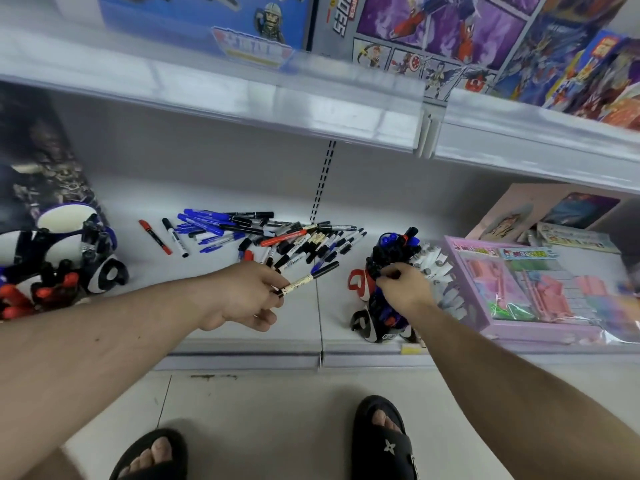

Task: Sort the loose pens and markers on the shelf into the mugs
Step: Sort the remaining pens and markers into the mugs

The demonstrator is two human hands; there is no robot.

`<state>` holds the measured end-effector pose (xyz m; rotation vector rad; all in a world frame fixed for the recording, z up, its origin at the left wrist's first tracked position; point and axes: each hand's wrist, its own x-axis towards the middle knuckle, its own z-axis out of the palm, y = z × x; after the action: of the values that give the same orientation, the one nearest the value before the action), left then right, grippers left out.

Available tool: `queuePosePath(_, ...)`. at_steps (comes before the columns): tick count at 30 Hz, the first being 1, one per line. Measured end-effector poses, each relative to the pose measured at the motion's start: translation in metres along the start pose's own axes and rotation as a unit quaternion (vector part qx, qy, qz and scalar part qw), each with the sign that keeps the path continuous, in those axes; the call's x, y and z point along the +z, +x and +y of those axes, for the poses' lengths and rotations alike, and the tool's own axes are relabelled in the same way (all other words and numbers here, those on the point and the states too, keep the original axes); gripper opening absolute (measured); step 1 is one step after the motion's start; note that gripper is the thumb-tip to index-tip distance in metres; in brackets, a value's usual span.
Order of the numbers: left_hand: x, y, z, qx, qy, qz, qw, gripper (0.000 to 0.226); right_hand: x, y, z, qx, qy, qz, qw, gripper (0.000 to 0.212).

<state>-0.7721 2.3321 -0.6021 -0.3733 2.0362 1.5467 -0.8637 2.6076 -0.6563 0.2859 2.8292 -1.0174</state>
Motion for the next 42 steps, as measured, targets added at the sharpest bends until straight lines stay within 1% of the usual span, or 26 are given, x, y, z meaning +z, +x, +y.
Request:
queuePosePath(1, -0.002, -0.003, -0.003, -0.001, -0.011, 0.006, 1.0, 0.032, -0.003, -0.006, -0.018, 0.038, 0.154, -0.033, 0.987, 0.009)
queuePosePath(2, -0.004, -0.006, -0.005, -0.003, -0.023, 0.012, 1.0, 0.032, -0.006, -0.012, -0.035, 0.074, 0.307, -0.081, 0.945, 0.014)
queuePosePath(3, -0.006, -0.01, -0.007, -0.005, -0.036, 0.018, 0.999, 0.032, -0.01, -0.019, -0.051, 0.098, 0.421, -0.129, 0.892, 0.021)
queuePosePath(4, -0.009, -0.013, -0.008, -0.008, -0.049, 0.023, 0.998, 0.032, -0.013, -0.026, -0.063, 0.105, 0.489, -0.17, 0.849, 0.029)
queuePosePath(5, -0.013, -0.017, -0.009, -0.009, -0.064, 0.028, 0.998, 0.032, -0.014, -0.034, -0.075, 0.099, 0.523, -0.207, 0.821, 0.036)
queuePosePath(7, -0.022, -0.027, -0.011, -0.007, -0.091, 0.033, 0.995, 0.032, -0.01, -0.049, -0.095, 0.076, 0.559, -0.265, 0.782, 0.046)
queuePosePath(9, -0.034, -0.038, -0.01, 0.0, -0.114, 0.043, 0.993, 0.031, -0.001, -0.064, -0.116, 0.066, 0.59, -0.297, 0.748, 0.05)
queuePosePath(10, -0.04, -0.045, -0.009, 0.005, -0.12, 0.054, 0.991, 0.031, 0.004, -0.07, -0.125, 0.062, 0.601, -0.305, 0.736, 0.052)
queuePosePath(12, -0.053, -0.058, -0.007, 0.013, -0.126, 0.079, 0.989, 0.034, 0.013, -0.082, -0.144, 0.064, 0.612, -0.308, 0.726, 0.05)
queuePosePath(14, -0.069, -0.067, -0.009, 0.015, -0.135, 0.099, 0.986, 0.036, 0.022, -0.091, -0.163, 0.063, 0.606, -0.311, 0.73, 0.045)
queuePosePath(17, -0.096, -0.081, -0.017, 0.018, -0.134, 0.12, 0.984, 0.038, 0.038, -0.101, -0.188, 0.059, 0.571, -0.305, 0.76, 0.03)
queuePosePath(19, -0.115, -0.09, -0.018, 0.028, -0.148, 0.156, 0.976, 0.032, 0.05, -0.106, -0.202, 0.061, 0.551, -0.287, 0.781, 0.019)
queuePosePath(20, -0.125, -0.094, -0.017, 0.035, -0.158, 0.178, 0.971, 0.029, 0.056, -0.106, -0.209, 0.06, 0.546, -0.273, 0.789, 0.018)
queuePosePath(22, -0.144, -0.102, -0.017, 0.047, -0.177, 0.224, 0.957, 0.023, 0.071, -0.107, -0.219, 0.047, 0.538, -0.241, 0.806, 0.025)
queuePosePath(24, -0.164, -0.11, -0.023, 0.051, -0.209, 0.26, 0.941, 0.022, 0.086, -0.107, -0.228, 0.014, 0.488, -0.21, 0.847, 0.031)
queuePosePath(26, -0.181, -0.115, -0.034, 0.054, -0.248, 0.285, 0.924, 0.021, 0.102, -0.107, -0.236, -0.023, 0.417, -0.182, 0.89, 0.031)
queuePosePath(27, -0.189, -0.118, -0.038, 0.057, -0.265, 0.298, 0.915, 0.019, 0.11, -0.108, -0.241, -0.039, 0.399, -0.172, 0.9, 0.03)
queuePosePath(31, -0.217, -0.123, -0.058, 0.059, -0.304, 0.362, 0.879, 0.015, 0.148, -0.113, -0.27, -0.096, 0.412, -0.163, 0.891, 0.017)
queuePosePath(34, -0.236, -0.128, -0.078, 0.029, -0.296, 0.396, 0.869, 0.008, 0.186, -0.121, -0.29, -0.159, 0.395, -0.169, 0.889, 0.02)
queuePosePath(36, -0.249, -0.133, -0.093, 0.017, -0.303, 0.426, 0.852, 0.004, 0.214, -0.126, -0.297, -0.192, 0.382, -0.181, 0.886, 0.016)
queuePosePath(39, -0.264, -0.139, -0.113, 0.021, -0.331, 0.465, 0.821, 0.009, 0.249, -0.128, -0.304, -0.25, 0.33, -0.199, 0.888, 0.009)
queuePosePath(42, -0.272, -0.14, -0.124, 0.018, -0.321, 0.481, 0.816, 0.013, 0.275, -0.129, -0.318, -0.297, 0.284, -0.208, 0.888, 0.01)
